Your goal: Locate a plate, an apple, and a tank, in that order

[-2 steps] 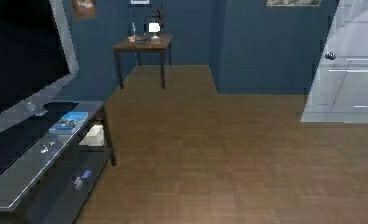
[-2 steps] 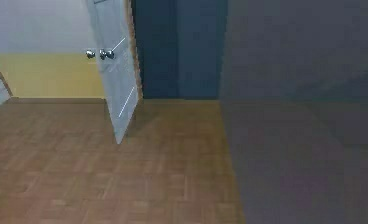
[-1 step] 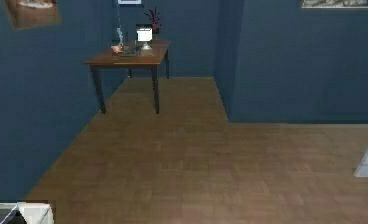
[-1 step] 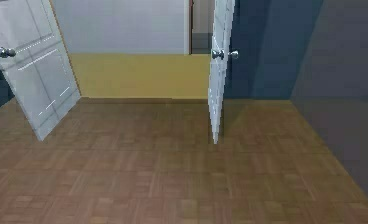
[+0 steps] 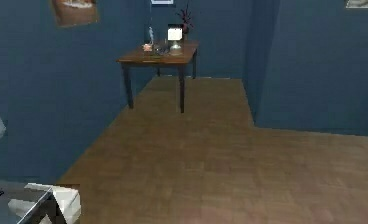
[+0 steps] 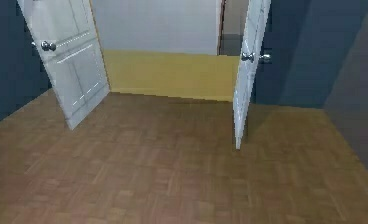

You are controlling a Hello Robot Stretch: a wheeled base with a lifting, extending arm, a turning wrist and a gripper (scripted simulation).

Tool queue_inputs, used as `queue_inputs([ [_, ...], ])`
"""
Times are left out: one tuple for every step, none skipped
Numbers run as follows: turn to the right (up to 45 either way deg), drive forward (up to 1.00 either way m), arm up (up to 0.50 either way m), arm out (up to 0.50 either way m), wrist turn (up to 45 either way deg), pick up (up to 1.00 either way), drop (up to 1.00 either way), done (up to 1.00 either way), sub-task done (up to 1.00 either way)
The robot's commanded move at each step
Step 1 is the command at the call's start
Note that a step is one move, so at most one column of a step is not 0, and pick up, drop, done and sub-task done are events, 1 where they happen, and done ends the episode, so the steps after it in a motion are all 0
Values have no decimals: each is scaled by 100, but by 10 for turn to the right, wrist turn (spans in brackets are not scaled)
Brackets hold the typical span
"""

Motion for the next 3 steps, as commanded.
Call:
queue_inputs([
  [0,25,0,0,0,0,0,0,0],
  [-450,0,0,0,0,0,0,0,0],
  [0,0,0,0,0,0,0,100,0],
])
